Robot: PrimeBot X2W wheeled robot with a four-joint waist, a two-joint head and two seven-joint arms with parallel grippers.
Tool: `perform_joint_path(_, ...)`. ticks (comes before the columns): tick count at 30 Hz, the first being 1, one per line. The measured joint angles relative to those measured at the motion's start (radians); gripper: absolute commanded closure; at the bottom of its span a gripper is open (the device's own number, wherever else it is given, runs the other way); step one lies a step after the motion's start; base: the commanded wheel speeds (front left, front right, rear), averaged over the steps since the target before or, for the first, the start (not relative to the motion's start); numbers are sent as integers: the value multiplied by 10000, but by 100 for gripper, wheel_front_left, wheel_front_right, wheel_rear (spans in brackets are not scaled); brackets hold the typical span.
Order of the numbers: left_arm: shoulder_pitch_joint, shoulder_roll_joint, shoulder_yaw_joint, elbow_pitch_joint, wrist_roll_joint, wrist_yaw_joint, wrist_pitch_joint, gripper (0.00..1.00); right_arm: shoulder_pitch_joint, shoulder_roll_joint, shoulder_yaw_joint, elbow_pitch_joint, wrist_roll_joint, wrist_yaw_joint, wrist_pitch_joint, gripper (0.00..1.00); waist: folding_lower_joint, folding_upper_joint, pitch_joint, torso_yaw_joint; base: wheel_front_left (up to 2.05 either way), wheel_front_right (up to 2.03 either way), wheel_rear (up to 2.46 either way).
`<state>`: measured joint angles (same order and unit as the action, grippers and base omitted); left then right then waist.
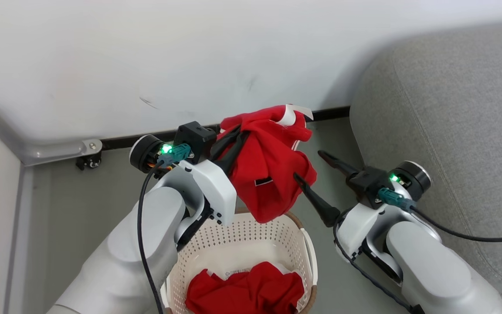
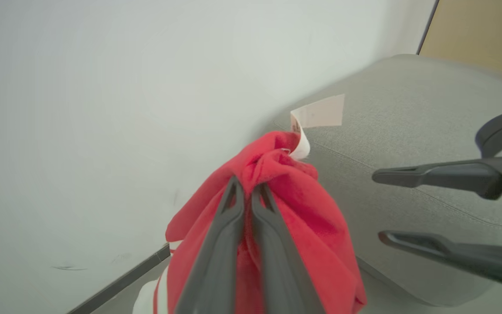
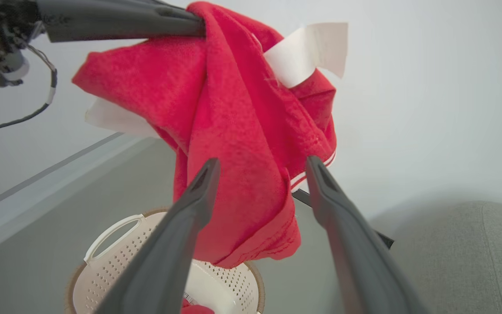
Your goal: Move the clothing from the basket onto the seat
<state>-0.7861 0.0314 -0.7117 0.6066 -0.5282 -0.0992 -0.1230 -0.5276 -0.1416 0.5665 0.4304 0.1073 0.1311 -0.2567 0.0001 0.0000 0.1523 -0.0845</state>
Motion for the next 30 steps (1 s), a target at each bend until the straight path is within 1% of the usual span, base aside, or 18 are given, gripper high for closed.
perform_joint_path(7, 107, 0, -351, -196, -431, 150, 167, 100, -306, -155, 920, 660, 240, 2, 0, 0, 0, 0, -517, 256, 0, 0, 0)
perform_joint_path(13, 221, 2, -675, -410, -765, 282, 265, 100, -584, -247, 1363, 1106, 558, 2, 0, 0, -1, 0, -876, 505, 0, 0, 0)
perform_joint_path(19, 243, 2, -953, -598, -1095, 378, 355, 100, -730, -213, 2006, 1494, 905, 4, 0, 0, 0, 0, -1121, 712, 0, 0, 0)
perform_joint_path(27, 399, 10, -1367, -779, -1505, 587, 472, 100, -1061, 8, 3114, 1758, 1404, 6, 0, 0, -1, 0, -1419, 982, 0, 0, 0)
perform_joint_path(30, 401, 12, -1480, -846, -1628, 677, 516, 100, -1134, 84, 3369, 1883, 1685, 6, 0, 0, -1, 0, -1501, 1050, 0, 0, 0)
